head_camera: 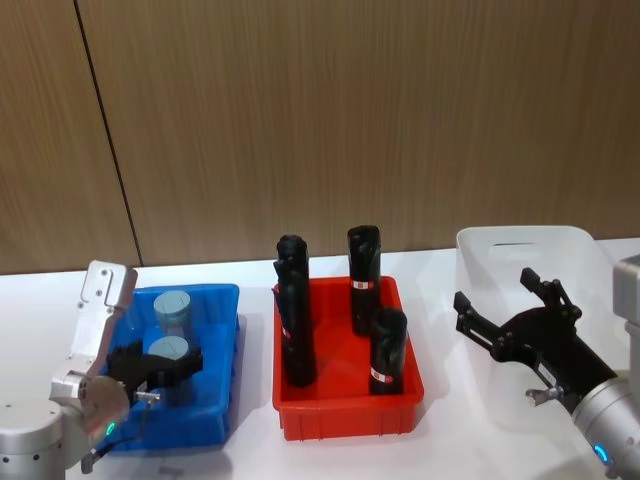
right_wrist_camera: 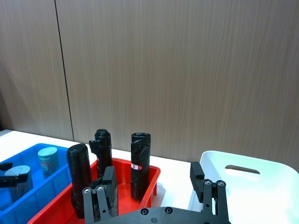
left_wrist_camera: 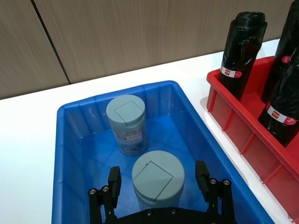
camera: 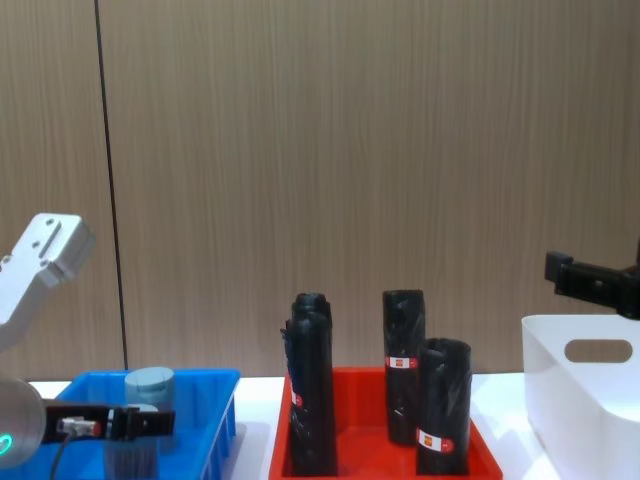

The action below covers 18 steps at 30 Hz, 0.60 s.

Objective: Pick the cotton swabs from the blue box and place them into the white box.

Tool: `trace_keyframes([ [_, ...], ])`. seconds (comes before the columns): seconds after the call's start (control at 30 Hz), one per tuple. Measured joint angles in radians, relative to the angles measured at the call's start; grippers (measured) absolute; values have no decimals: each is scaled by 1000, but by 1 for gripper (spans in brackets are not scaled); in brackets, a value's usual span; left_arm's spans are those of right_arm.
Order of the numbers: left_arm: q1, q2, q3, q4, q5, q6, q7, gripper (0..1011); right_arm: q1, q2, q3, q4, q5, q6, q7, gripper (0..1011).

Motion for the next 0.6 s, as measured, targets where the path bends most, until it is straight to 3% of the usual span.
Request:
trace_keyframes([
  [0.33, -23, -13, 2, 55, 3, -7, -23, 1004, 0, 0, 0, 0, 0, 0, 0, 1002],
  [0.6, -33, -21, 3, 85, 4, -23, -34, 848, 0, 0, 0, 0, 0, 0, 0, 1001],
])
